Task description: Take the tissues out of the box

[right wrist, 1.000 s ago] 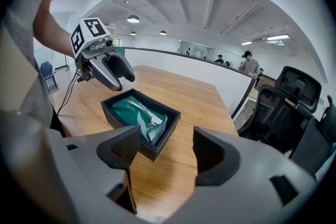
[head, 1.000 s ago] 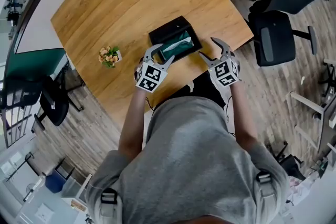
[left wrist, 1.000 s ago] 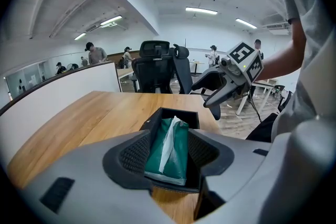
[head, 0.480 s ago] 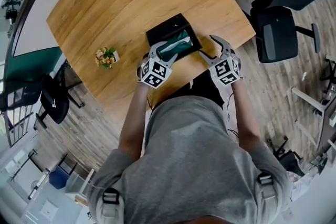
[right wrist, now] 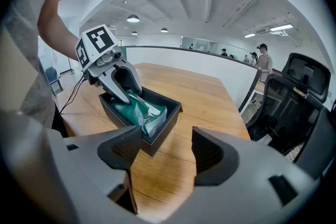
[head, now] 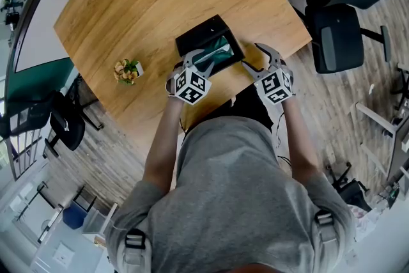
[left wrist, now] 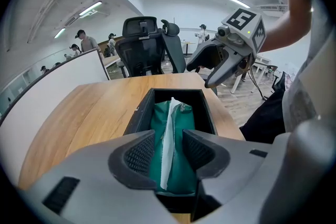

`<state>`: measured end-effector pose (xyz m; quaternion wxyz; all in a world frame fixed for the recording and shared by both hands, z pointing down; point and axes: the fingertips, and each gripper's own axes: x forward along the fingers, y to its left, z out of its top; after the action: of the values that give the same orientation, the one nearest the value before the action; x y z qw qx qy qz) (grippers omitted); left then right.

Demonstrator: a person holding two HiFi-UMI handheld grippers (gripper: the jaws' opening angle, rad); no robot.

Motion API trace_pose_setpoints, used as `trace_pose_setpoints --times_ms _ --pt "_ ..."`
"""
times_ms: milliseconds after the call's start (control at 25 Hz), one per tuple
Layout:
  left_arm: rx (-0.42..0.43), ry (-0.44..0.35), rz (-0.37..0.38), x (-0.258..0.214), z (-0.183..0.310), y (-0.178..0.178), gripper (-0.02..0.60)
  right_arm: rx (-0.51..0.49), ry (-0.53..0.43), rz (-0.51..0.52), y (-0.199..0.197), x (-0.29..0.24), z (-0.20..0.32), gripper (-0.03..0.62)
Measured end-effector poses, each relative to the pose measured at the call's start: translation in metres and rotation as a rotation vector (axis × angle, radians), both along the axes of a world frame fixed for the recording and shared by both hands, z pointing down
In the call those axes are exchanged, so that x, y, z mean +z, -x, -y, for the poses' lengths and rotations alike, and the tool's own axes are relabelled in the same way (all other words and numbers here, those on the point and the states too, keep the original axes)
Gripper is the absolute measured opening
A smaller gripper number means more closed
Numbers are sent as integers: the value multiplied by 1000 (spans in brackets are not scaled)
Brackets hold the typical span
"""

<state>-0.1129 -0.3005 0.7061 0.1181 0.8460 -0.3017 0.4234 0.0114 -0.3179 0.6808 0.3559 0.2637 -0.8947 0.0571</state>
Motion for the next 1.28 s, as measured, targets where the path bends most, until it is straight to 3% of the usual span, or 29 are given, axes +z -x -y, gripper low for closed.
trace_pose_setpoints --times_ms 240,680,1280 --pt "18 8 59 6 -1 0 149 4 -2 -5 -1 0 0 310" --pt "45 -5 249 22 1 3 69 15 0 -20 -8 4 -9 305" --pt "41 25 224 21 2 4 31 41 -17 -23 -15 -1 -10 302"
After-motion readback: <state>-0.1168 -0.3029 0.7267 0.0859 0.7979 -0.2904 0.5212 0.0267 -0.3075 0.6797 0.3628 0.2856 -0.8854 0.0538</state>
